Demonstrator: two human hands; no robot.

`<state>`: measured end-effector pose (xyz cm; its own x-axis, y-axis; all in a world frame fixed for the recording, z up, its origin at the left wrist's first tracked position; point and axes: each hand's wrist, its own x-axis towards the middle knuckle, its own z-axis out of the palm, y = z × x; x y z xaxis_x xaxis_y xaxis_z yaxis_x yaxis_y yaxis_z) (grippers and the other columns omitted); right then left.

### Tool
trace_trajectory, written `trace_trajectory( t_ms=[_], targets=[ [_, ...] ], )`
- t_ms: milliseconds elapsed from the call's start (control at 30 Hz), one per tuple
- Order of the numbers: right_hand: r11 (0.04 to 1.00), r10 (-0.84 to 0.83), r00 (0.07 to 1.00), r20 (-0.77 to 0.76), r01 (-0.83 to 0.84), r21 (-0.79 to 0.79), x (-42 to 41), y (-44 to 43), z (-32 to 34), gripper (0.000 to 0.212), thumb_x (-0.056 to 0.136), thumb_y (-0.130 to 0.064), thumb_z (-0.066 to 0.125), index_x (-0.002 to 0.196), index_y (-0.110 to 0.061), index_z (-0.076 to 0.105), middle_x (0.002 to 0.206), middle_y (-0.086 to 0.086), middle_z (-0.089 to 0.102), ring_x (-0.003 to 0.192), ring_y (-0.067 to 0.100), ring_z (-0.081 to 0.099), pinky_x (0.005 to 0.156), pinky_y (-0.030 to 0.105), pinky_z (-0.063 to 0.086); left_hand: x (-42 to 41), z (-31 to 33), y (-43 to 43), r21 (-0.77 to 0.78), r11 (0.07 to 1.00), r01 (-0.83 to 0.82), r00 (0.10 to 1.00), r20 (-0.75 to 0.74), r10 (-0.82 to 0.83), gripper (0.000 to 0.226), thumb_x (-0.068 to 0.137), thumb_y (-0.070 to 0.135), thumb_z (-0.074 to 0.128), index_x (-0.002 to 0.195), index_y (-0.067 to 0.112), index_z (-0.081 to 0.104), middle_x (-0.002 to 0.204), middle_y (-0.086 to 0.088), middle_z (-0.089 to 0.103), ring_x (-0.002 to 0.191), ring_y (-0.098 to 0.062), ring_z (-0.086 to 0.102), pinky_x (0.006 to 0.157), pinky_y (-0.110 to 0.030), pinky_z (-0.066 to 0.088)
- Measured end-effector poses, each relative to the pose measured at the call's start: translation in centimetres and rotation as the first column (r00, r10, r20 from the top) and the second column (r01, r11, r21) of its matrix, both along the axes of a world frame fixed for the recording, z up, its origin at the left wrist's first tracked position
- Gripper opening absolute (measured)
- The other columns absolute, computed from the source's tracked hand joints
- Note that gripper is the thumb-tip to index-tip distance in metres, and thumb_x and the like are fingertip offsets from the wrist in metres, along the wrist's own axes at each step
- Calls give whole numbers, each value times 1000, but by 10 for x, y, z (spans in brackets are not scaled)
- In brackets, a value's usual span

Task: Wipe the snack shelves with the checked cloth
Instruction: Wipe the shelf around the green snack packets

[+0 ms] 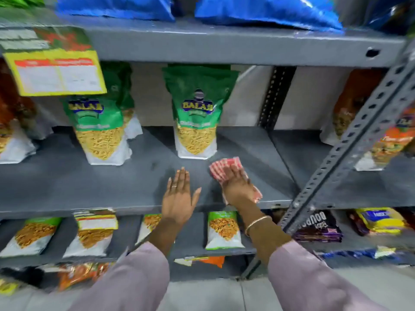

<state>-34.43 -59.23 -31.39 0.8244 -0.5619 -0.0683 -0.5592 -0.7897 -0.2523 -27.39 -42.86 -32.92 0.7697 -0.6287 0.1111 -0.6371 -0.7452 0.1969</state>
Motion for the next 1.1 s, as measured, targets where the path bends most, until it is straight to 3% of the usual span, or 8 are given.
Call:
trace_trajectory(
  t_ms=[67,233,433,567,733,900,1033,1100],
  targets=[
    [992,-126,992,-18,126,-14,-10,-23,-9,61,97,-21,34,153,-23,9,163,3,2,150,27,4,122,46,16,-9,-5,-12,31,999,-9,1000,-1,9,85,99,49,0,119,-8,59,128,-23,56,115,-34,57,96,-47,43],
    [982,186,982,13,-186,-36,-9,-11,-5,63,98,-12,37,152,-30,9,163,-6,4,151,19,5,120,45,22,-13,-16,-21,94,995,-17,999,45,13,87,98,52,-1,121,-7,58,131,-20,55,120,-31,54,105,-40,26],
    [920,-393,920,-9,393,-10,-31,-46,-4,64,96,-21,43,151,-11,12,158,15,22,143,37,26,117,51,25,-5,-21,-17,92,996,14,999,52,-18,88,96,55,0,121,-6,59,129,-20,57,116,-33,56,102,-38,23],
    [866,-405,900,-161,434,247,26,-134,-63,77,78,-53,40,139,-6,44,146,19,44,132,41,43,111,60,33,-1,-23,-18,78,997,27,997,69,-32,88,95,57,0,123,-4,57,131,-19,55,119,-31,55,103,-37,21],
    [837,-533,846,1,527,146,62,-141,-12,61,97,-26,36,150,-2,16,158,25,11,145,47,10,118,60,13,3,-29,-19,50,999,18,996,86,-23,86,95,56,1,124,-3,57,132,-18,55,119,-31,54,105,-36,20],
    [940,-332,943,22,329,92,100,-179,-4,71,93,-27,40,153,-12,7,161,18,2,147,41,5,120,51,7,2,-30,-17,24,999,22,996,83,-24,83,96,54,4,124,-3,57,132,-17,54,119,-30,54,108,-32,15],
    [985,50,989,142,-72,157,136,-207,-16,75,80,-21,28,149,5,17,159,23,13,146,43,10,123,26,0,3,-29,-17,12,1000,22,997,79,-23,81,96,52,4,122,-2,59,131,-17,56,116,-30,57,108,-31,12],
    [972,228,972,53,-230,48,140,-191,-1,71,85,-16,35,152,-7,13,161,12,11,148,39,8,124,41,-1,3,-31,-18,-2,1000,16,995,94,-16,79,97,50,6,121,-2,60,130,-17,56,116,-30,57,108,-31,13]
  ],
)
